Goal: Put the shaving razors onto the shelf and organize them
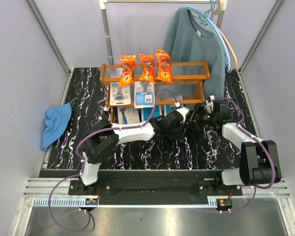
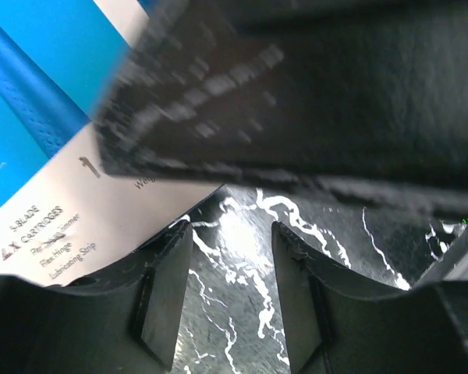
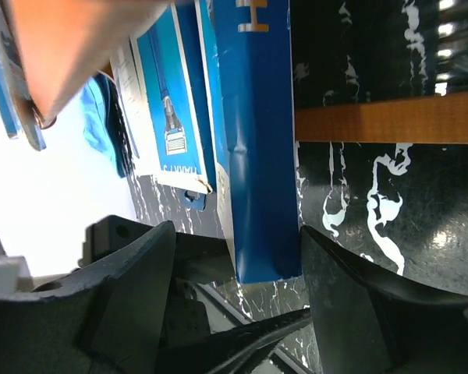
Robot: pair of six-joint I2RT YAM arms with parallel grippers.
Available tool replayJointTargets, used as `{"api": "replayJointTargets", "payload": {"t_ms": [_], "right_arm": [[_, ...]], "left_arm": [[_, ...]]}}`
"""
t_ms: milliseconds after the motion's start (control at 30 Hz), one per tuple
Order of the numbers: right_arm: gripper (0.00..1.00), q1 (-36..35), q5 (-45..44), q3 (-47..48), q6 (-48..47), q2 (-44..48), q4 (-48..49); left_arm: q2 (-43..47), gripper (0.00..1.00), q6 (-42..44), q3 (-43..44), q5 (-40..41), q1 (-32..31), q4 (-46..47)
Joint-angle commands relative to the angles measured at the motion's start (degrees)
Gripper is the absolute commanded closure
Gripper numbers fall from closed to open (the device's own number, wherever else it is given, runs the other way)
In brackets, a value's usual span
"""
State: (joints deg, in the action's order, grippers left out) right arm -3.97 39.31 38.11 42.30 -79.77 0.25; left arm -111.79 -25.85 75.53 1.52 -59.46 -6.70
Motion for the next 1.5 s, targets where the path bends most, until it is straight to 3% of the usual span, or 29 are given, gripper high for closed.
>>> {"api": "replayJointTargets", "payload": {"t_ms": [0,500,800,900,1067,1133,1167,1233,1467], "right_arm": [[0.27,0.1,-1.3,1.8,-0.7,3.4,-1.8],[0.21,0.0,-4.8,-0.7,-2.0,10.6,-8.5],[0.17,0.0,-6.4,-1.7,-2.5,20.6,-16.5],[0.17,0.0,-6.3,-2.9,-2.2,25.4,-19.6],[0.13,0.1,-5.7,-5.7,-2.3,32.4,-25.2],[0.08,0.0,-5.7,-6.1,-2.6,35.5,-28.0],[0.01,0.0,-5.9,-6.2,-2.7,36.6,-29.2],[0.00,0.1,-7.1,-5.9,-3.3,39.7,-32.3],[0.00,0.1,-7.8,-3.1,-3.1,46.3,-38.9]], "left_arm": [[-0.4,0.49,1.8,4.7,1.3,1.2,1.7],[-2.7,0.47,3.6,9.3,2.1,2.4,-1.4],[-2.2,0.47,4.1,9.4,1.6,2.6,-2.0],[0.3,0.40,5.1,6.0,0.9,1.5,-0.5],[6.8,0.21,5.5,-0.4,2.2,-3.2,1.5],[9.6,0.14,5.7,-2.3,4.5,-6.1,0.7],[10.5,0.09,5.5,-2.8,5.4,-6.9,0.0],[13.4,0.01,4.4,-4.8,6.7,-8.7,-1.6],[26.7,0.01,0.7,-12.0,7.8,-10.1,-7.4]]}}
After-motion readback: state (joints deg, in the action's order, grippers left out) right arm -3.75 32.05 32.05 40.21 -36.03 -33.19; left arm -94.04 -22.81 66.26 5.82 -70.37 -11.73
